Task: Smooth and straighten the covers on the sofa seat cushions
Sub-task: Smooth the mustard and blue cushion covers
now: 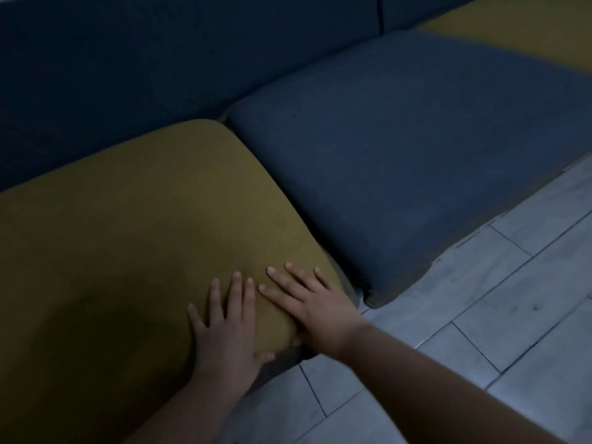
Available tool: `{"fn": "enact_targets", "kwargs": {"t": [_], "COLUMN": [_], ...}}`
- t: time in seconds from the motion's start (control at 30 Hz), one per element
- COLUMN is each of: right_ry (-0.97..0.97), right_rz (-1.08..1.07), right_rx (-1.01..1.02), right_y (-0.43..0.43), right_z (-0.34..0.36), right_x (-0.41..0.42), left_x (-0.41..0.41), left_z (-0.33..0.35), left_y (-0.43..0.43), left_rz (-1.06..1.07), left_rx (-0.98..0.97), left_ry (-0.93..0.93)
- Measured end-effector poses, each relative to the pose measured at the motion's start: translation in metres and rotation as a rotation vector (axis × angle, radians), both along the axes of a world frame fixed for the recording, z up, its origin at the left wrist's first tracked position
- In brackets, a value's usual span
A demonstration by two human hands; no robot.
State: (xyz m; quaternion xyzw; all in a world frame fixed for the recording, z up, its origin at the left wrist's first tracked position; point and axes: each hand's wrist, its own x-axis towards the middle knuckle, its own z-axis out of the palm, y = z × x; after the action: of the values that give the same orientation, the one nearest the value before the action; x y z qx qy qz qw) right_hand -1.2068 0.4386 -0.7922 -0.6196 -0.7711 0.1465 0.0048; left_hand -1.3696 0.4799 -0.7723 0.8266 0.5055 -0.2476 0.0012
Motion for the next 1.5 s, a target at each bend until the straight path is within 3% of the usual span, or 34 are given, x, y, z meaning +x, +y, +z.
{"fn": "enact_targets", "kwargs": {"t": [0.1, 0.2, 0.3, 0.47, 0.6, 0.7, 0.87, 0.97, 1.03, 1.13, 1.27, 1.5], "right_ry": [-0.175, -0.344, -0.372, -0.385, -0.35, -0.376, -0.314, -0.237, -0.28, -0.372, -0.39, -0.34], "right_rz": [-0.008, -0.171, -0.339, -0.343, -0.253, -0.197, -0.103, 0.003, -0.084, -0.267, -0.211, -0.142], "right_rx": [0.044, 0.024, -0.039, -0.027, 0.045, 0.044, 0.069, 0.257, 0.298, 0.186, 0.179, 0.214], "right_y": [0.002, 0.008, 0.006, 0.003, 0.015, 0.03, 0.013, -0.003, -0.009, -0.009, 0.004, 0.024], "right_z": [0.023, 0.031, 0.028, -0.008, -0.036, -0.044, -0.024, -0.01, -0.005, -0.003, -0.024, -0.044], "right_x": [0.056, 0.117, 0.175, 0.241, 0.249, 0.255, 0.265, 0.307, 0.347, 0.403, 0.44, 0.453], "left_x": [0.03, 0.103, 0.185, 0.272, 0.289, 0.307, 0.291, 0.289, 0.31, 0.366, 0.416, 0.433], "left_z": [0.011, 0.013, 0.012, -0.016, -0.047, -0.051, -0.035, -0.018, -0.009, -0.01, -0.027, -0.032], "left_y": [-0.001, 0.002, 0.005, 0.021, 0.027, 0.04, 0.017, 0.009, 0.006, 0.01, 0.033, 0.056], "left_rz": [0.036, -0.112, -0.104, -0.12, -0.129, -0.095, -0.072, -0.097, -0.161, -0.187, -0.213, -0.273], "left_rx": [-0.016, -0.055, -0.099, -0.087, 0.033, -0.014, 0.052, 0.075, 0.053, -0.014, 0.001, -0.065], "left_ry": [-0.147, -0.334, -0.471, -0.288, -0.199, -0.132, -0.202, -0.213, -0.255, -0.311, -0.253, -0.083]}}
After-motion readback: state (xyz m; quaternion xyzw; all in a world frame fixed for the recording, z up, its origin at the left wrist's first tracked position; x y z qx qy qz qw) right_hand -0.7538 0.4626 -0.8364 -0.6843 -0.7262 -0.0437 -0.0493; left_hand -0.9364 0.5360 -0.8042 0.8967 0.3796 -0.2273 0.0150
